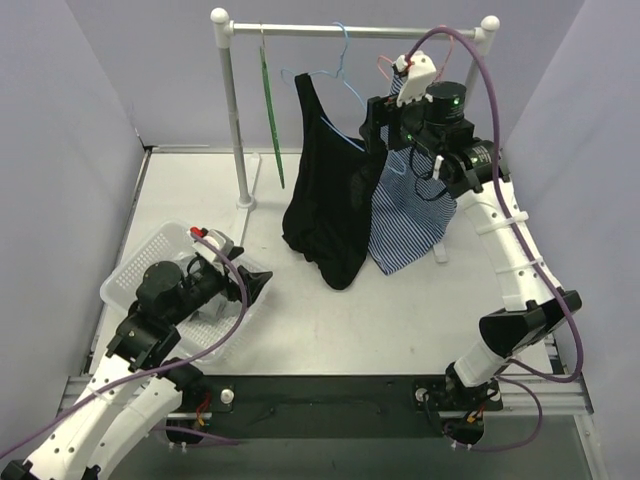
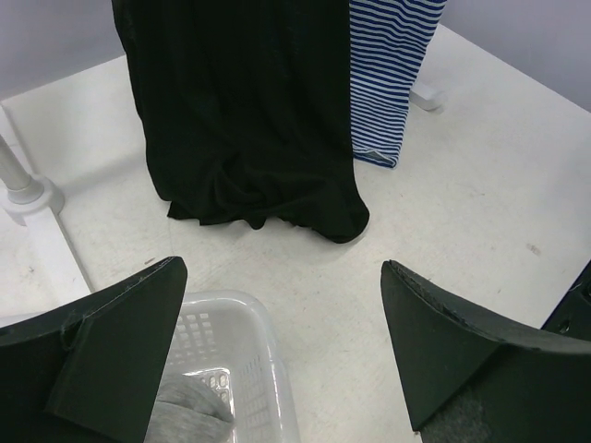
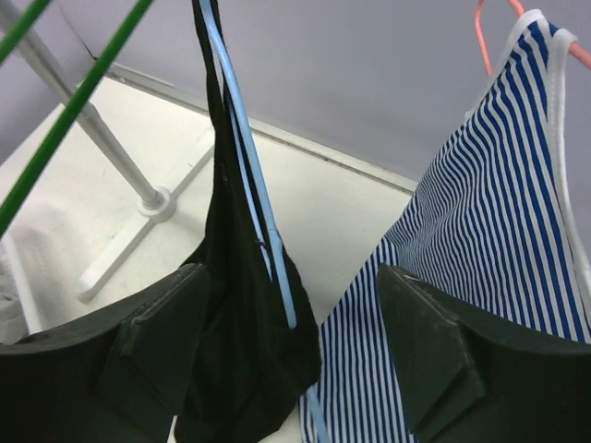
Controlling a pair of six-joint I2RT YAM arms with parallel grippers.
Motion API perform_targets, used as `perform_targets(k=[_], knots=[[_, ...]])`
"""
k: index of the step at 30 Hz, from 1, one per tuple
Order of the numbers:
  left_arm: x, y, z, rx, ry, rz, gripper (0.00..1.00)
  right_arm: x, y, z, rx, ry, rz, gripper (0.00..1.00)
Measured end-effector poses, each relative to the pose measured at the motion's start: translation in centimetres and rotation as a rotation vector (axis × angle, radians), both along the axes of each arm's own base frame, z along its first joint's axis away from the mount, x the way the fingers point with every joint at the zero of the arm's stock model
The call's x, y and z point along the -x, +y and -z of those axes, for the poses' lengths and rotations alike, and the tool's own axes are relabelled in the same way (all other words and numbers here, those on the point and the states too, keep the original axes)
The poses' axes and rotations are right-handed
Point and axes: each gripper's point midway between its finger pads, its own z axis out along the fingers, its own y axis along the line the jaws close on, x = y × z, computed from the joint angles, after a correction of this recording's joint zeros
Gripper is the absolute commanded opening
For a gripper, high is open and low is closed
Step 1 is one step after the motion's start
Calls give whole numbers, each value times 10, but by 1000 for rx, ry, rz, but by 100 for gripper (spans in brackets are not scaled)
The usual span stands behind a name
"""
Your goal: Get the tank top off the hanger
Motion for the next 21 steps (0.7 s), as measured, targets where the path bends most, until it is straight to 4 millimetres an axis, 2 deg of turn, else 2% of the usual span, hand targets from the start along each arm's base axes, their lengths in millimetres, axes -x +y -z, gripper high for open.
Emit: perform_targets(k=[2,5,7,8,9,14,21], knots=[[1,1,-2,4,-8,1,97,-10,2,8,10,14,-1,60],[2,1,-4,7,-15,1,97,-22,7,23,22,40,-2,42],[2,2,-4,5,-15,-3,97,-29,11,32,25,59,-3,35],[1,3,-3,2,-14,-9,97,-31,13,37,26,70,-7,28],[1,3,-2,0,-13,-11,97,-33,14,40,26,78,-9,24],[-2,6,-1,-12,-18,-28,97,-36,20,44,17,84,-26,0],[-2,7,-1,-17,-20,-36,97,-40,29,25,-31,20,-39,0]])
